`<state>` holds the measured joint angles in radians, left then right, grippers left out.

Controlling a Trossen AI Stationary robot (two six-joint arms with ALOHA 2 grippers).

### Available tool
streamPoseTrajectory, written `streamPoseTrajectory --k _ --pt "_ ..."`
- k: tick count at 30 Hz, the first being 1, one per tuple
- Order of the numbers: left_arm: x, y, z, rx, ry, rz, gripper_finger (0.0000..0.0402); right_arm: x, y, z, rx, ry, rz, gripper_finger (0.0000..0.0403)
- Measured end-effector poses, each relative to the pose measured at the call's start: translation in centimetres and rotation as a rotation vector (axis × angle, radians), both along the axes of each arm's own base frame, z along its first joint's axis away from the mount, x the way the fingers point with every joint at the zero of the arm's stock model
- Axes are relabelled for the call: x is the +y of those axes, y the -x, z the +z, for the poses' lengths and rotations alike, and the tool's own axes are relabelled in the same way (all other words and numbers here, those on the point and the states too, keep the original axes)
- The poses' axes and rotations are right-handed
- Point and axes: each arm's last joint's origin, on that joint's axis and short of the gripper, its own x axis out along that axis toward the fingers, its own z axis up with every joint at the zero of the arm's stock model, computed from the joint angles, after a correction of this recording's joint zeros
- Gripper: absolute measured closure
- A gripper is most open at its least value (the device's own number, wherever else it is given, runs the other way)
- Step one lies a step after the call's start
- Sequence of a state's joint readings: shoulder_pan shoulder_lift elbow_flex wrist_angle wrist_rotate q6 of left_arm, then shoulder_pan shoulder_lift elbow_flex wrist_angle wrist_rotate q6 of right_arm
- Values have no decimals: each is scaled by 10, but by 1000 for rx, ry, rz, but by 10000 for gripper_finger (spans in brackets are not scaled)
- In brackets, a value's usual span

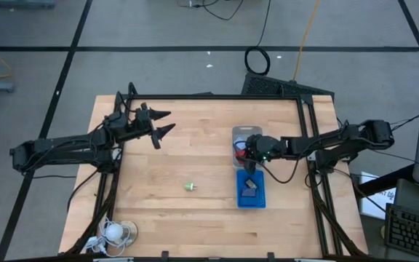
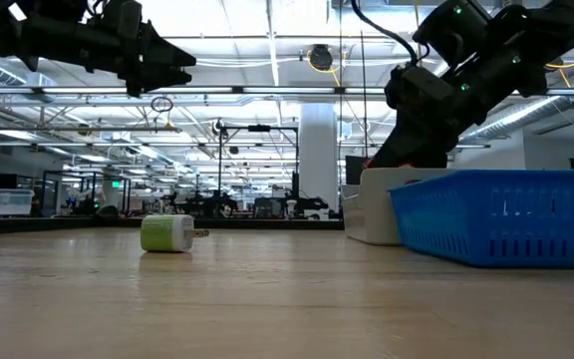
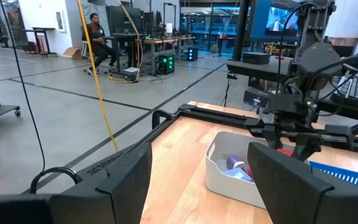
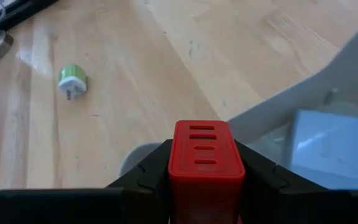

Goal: Pick & Place Office items
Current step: Put the red charger adapter into the gray bin, then put the green charger adapter into the gray bin

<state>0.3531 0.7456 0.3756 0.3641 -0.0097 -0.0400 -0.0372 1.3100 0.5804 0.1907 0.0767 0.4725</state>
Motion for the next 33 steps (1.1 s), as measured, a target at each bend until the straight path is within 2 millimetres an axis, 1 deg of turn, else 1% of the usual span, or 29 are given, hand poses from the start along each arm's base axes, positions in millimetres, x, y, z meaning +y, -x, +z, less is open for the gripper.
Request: streamPoseTrajectory --k 8,24,33 --pt "0 0 0 0 1 0 133 0 0 0 2 9 8 270" --pt "0 0 0 0 3 0 133 0 0 0 0 24 18 224" --pt "0 0 0 0 3 0 133 0 -3 9 -80 88 56 220"
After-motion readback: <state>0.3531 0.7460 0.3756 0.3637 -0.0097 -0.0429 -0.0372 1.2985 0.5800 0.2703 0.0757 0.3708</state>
